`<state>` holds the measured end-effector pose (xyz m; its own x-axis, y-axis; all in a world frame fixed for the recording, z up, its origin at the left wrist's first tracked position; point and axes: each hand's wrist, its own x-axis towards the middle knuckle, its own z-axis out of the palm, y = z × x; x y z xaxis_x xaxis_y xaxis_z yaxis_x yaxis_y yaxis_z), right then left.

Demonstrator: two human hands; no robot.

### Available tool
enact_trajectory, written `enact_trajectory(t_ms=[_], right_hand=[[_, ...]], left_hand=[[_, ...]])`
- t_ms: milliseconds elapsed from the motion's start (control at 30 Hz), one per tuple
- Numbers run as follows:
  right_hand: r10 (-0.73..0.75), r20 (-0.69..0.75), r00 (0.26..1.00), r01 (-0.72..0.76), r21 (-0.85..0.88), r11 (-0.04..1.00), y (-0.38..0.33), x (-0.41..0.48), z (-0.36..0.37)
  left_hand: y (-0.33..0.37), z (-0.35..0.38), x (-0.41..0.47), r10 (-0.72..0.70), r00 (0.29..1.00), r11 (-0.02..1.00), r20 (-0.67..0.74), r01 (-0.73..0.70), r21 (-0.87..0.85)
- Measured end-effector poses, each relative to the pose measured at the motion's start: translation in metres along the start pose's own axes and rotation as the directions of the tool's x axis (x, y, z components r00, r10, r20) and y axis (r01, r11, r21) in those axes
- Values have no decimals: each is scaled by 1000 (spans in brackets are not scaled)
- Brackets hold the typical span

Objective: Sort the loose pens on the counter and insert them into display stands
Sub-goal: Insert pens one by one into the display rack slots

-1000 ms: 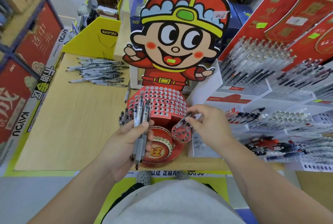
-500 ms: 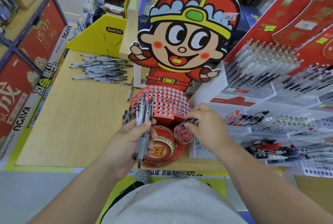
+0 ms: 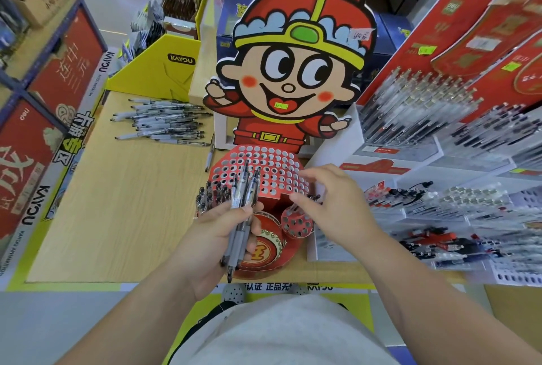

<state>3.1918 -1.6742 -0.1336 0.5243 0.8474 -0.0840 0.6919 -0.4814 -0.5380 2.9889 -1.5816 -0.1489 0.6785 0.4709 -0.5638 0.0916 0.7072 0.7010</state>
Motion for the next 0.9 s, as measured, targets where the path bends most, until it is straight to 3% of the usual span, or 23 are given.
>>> enact_trajectory(t_ms=[67,133,200,333,467,667,767,900], right_hand=[[85,37,996,-91,244,966,-11,-2,-6],[163,198,967,-244,512,824,-20,-4,-10],[166,283,945,-314,636,705,-23,-6,-12],[136,294,946,-310,703,640,-17,-9,-15],[125,299,946,-315,752,579,-9,-13,-23],[227,198,954,-294,777,557,9,-12,-42],[285,100,953,-257,764,592,23,-12,-52],[279,7,960,-226,610,759,31,-14,-48]], left_hand=[[2,3,0,-2,999,999,36,1,37],[4,9,1,-18,996,998,90,12,68],[6,16,1,-32,987,996,158,19,83],[9,27,2,-50,970,994,240,26,106],[11,32,6,-68,973,989,219,37,140],[4,30,19,-63,997,991,-43,68,112],[1,24,23,-33,988,993,-150,49,104],[-2,18,27,-25,980,993,-198,47,108]])
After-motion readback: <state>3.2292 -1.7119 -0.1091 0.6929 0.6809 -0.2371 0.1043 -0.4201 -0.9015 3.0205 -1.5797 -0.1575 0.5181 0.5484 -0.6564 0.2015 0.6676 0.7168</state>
